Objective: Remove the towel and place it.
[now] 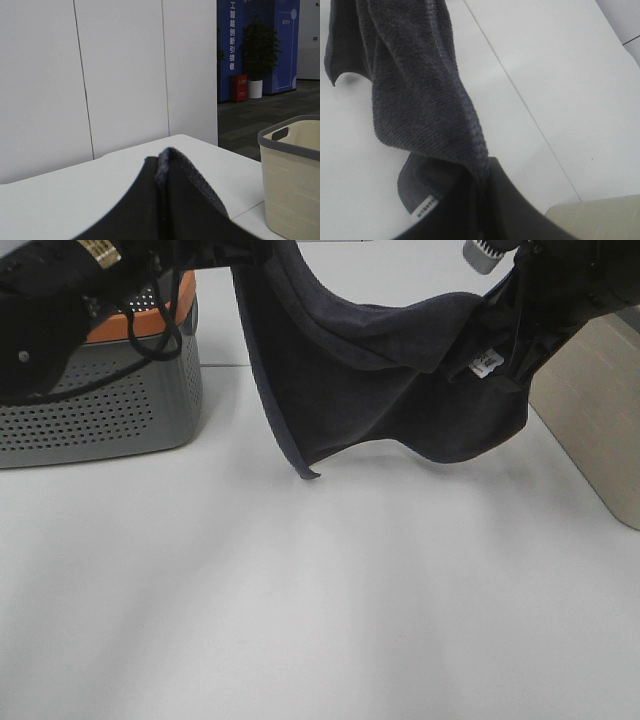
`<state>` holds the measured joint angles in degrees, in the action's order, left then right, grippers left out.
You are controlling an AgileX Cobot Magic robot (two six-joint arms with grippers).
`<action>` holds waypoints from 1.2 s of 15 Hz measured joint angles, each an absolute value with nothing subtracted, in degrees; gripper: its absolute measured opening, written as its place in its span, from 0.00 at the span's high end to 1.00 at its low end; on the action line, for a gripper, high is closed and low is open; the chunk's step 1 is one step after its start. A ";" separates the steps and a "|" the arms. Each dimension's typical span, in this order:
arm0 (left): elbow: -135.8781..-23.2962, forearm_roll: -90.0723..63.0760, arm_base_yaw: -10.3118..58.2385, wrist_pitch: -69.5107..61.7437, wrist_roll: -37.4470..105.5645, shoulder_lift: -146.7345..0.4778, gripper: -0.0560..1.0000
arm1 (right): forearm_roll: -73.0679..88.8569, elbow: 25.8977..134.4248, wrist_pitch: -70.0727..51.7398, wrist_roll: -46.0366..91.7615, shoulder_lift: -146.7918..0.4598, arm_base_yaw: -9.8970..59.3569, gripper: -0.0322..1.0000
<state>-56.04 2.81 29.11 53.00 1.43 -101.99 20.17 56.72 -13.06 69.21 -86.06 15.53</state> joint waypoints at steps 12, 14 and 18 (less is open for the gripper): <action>-75.23 13.41 19.77 49.39 0.00 -118.09 0.95 | 28.13 59.59 12.26 65.55 -100.67 15.53 0.95; -68.12 13.75 20.74 47.56 0.00 -116.31 0.95 | 28.36 53.63 12.15 64.74 -98.20 15.53 0.95; -48.70 21.08 21.26 58.96 0.00 -113.22 0.95 | 27.44 40.16 11.92 63.20 -97.17 16.79 0.95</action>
